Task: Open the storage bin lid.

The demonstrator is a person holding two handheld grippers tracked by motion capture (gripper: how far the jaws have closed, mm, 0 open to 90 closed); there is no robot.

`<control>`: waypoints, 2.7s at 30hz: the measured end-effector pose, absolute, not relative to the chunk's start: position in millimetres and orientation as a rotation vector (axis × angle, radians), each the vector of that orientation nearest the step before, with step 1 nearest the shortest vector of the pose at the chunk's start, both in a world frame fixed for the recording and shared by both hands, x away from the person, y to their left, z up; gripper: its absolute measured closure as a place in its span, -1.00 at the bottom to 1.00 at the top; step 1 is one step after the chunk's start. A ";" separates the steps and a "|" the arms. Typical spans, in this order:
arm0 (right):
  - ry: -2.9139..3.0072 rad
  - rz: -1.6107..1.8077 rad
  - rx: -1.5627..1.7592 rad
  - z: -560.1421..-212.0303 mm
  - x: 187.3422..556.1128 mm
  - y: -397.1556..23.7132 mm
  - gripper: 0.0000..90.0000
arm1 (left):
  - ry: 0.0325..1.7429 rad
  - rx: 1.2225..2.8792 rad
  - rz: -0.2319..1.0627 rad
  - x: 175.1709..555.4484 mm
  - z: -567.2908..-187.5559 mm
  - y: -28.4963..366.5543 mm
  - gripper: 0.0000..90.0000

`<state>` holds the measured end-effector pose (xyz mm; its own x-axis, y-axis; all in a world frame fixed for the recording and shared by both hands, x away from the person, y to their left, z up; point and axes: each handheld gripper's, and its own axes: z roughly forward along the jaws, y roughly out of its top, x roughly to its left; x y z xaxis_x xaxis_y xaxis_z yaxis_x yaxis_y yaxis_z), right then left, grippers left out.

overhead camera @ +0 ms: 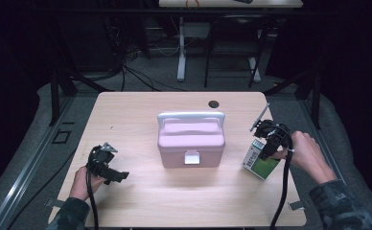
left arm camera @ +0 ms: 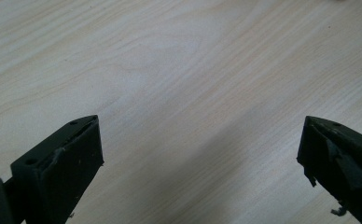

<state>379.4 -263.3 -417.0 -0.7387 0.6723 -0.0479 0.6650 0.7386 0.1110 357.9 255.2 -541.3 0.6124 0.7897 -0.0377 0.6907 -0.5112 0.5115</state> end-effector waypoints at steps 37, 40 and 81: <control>2.679 0.590 1.260 -414.9 385.3 -289.5 -0.90 | 1.163 2.363 0.265 356.1 -540.5 248.9 -1.00; 2.654 0.647 1.246 -408.7 382.2 -289.2 -0.90 | 1.159 2.355 0.264 355.6 -537.3 245.7 -1.00; 2.482 1.005 1.007 -406.0 430.7 -175.9 -0.01 | 1.022 2.214 0.266 369.5 -497.8 176.2 -0.99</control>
